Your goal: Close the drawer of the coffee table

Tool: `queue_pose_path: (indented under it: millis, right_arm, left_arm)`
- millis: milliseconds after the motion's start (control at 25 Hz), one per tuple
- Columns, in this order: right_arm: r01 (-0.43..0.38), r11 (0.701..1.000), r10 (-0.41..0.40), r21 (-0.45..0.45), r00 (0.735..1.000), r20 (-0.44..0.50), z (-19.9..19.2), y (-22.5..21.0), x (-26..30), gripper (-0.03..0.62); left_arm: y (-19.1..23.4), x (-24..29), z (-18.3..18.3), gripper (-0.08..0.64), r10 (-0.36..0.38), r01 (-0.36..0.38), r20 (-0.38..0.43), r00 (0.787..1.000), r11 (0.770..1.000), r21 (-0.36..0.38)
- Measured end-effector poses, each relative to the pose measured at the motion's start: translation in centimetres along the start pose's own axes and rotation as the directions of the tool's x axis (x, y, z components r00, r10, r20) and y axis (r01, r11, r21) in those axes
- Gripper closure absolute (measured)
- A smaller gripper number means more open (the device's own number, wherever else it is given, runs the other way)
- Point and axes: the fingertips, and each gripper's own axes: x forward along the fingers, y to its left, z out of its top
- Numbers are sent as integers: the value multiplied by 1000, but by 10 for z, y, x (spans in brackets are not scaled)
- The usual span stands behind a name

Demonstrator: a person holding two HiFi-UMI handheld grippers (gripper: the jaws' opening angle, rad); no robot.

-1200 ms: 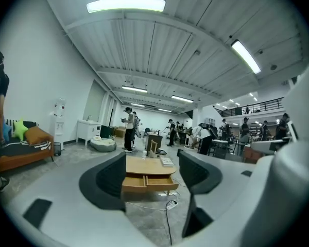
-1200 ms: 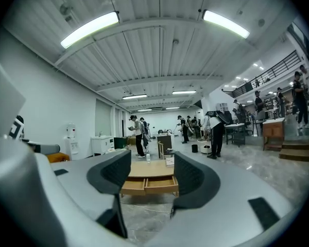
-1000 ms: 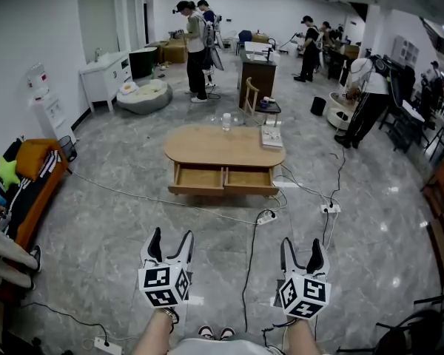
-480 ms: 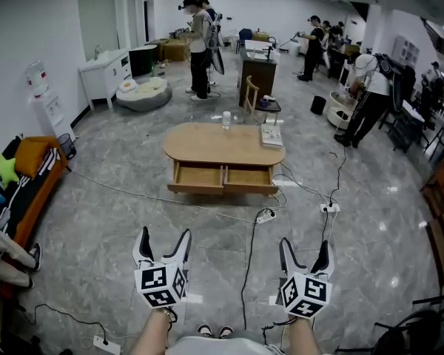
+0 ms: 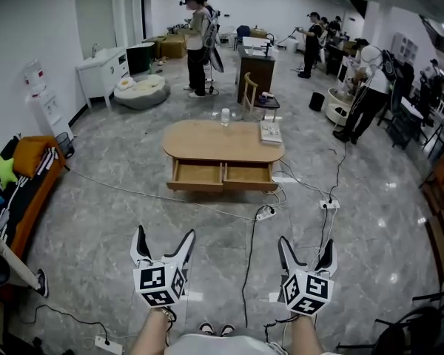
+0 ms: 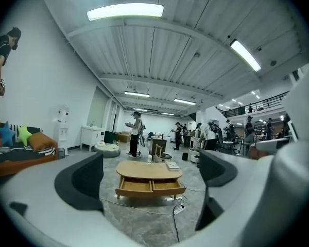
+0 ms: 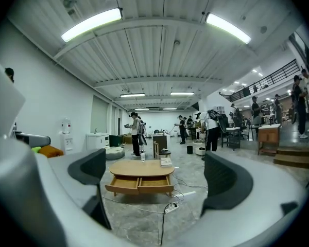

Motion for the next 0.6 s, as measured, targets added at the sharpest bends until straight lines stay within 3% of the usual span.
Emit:
queue_pose_path:
  millis: [600]
  right_arm:
    - [27, 1000, -27, 12, 1000, -1, -7, 31, 11, 5]
  left_arm:
    - [46, 15, -12, -17, -27, 26, -35, 999, 999, -20]
